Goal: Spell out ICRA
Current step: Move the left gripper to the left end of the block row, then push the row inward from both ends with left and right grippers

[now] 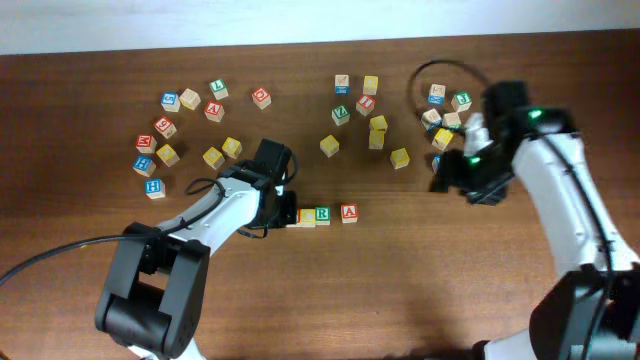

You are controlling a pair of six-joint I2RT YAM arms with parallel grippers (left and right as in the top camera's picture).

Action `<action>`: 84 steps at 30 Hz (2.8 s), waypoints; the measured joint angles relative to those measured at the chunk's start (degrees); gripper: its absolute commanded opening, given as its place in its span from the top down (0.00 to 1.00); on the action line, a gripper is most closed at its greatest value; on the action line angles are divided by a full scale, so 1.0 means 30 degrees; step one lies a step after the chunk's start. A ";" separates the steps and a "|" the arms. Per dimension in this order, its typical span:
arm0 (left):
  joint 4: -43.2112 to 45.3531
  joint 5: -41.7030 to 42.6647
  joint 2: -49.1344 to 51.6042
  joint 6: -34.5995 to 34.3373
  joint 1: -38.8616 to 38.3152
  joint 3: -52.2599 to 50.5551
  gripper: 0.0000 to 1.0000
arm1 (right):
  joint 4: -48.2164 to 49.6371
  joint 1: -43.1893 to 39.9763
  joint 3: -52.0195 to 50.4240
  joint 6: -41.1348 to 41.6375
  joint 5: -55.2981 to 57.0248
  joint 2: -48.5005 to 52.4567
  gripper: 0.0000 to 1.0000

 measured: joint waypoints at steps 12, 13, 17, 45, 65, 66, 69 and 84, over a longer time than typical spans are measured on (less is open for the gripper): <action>0.0007 0.0656 0.0036 -0.0539 -0.0306 0.0000 1.00 | 0.7963 0.4612 -0.4109 0.3271 -0.0211 0.2171 0.91; 0.0022 0.0699 0.0036 -0.0539 -0.0306 0.0000 1.00 | 0.8116 0.4896 -0.4160 0.3315 -0.0197 0.2361 0.91; 0.0175 0.0801 0.0066 -0.0539 -0.0306 0.0000 1.00 | 0.8546 0.5858 -0.4160 0.4612 0.1071 0.2667 0.91; 0.0721 0.0984 0.0138 -0.0539 -0.1319 0.0000 1.00 | 1.1220 0.7577 -0.4167 0.5850 0.0933 0.4503 0.96; 0.0554 0.0933 0.0146 -0.0539 -0.1297 0.0000 1.00 | 1.0746 0.7577 -0.4255 0.5850 -0.0189 0.4503 0.96; 0.0561 0.0933 0.0146 -0.0539 -0.1297 0.0000 1.00 | 1.0746 0.7577 -0.4269 0.5858 -0.0189 0.4503 0.96; 0.0561 0.0933 0.0146 -0.0539 -0.1297 0.0000 1.00 | 1.0746 0.7577 -0.4269 0.5858 -0.0197 0.4503 0.96; -0.0022 0.0342 0.0146 -0.0539 -0.1311 0.0109 1.00 | 1.0768 0.7577 -0.4269 0.5858 -0.0714 0.4503 0.96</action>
